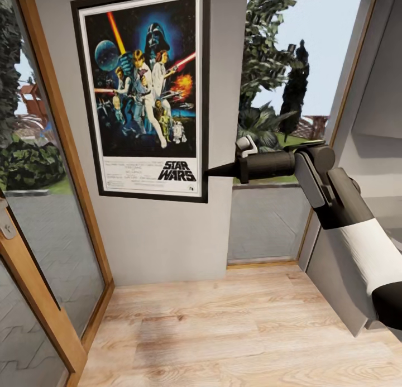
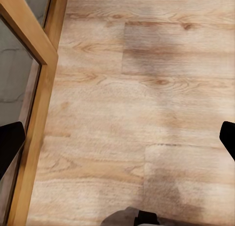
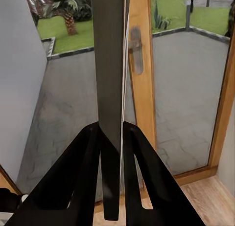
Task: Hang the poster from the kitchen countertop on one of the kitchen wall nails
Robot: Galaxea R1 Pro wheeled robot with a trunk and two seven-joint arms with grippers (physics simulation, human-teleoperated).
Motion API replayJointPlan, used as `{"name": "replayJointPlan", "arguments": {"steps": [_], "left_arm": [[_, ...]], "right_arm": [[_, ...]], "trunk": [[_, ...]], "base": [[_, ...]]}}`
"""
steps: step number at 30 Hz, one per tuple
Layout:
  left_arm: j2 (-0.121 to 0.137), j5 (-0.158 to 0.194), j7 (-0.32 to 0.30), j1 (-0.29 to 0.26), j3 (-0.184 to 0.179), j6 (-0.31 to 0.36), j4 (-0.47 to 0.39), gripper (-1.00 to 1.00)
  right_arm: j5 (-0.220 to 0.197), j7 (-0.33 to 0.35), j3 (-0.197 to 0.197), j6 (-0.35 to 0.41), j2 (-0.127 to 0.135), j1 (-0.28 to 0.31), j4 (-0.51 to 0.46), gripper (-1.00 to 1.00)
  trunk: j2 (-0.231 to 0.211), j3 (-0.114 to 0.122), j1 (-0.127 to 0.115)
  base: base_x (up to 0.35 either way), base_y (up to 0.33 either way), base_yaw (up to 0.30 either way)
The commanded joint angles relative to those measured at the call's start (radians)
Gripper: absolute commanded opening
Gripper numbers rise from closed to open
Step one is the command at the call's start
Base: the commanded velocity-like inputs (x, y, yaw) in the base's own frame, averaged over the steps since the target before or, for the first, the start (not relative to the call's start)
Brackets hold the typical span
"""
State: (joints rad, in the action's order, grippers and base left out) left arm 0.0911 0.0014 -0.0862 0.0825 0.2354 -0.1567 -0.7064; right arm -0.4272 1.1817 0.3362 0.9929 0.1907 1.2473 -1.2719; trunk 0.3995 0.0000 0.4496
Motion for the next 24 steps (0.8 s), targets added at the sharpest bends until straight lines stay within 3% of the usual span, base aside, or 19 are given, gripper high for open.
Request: {"name": "replayJointPlan", "arguments": {"steps": [1,12,24], "left_arm": [[-0.001,0.000,-0.007,0.000,0.004,-0.001,0.000,1.00],[-0.001,0.000,-0.007,0.000,0.004,0.001,0.001,1.00],[-0.001,0.000,-0.007,0.000,0.005,0.002,0.003,1.00]], "right_arm": [[-0.004,0.002,0.001,0.006,0.001,0.001,0.000,-1.00],[-0.004,0.003,0.001,0.005,0.000,0.001,-0.003,-1.00],[-0.004,0.003,0.001,0.004,0.000,0.001,-0.003,-1.00]], "trunk": [[0.001,0.000,0.000],[0.001,0.000,0.000],[0.001,0.000,0.000]], "base": [[0.000,0.000,0.000],[0.261,0.007,0.000],[0.332,0.113,0.000]]}}
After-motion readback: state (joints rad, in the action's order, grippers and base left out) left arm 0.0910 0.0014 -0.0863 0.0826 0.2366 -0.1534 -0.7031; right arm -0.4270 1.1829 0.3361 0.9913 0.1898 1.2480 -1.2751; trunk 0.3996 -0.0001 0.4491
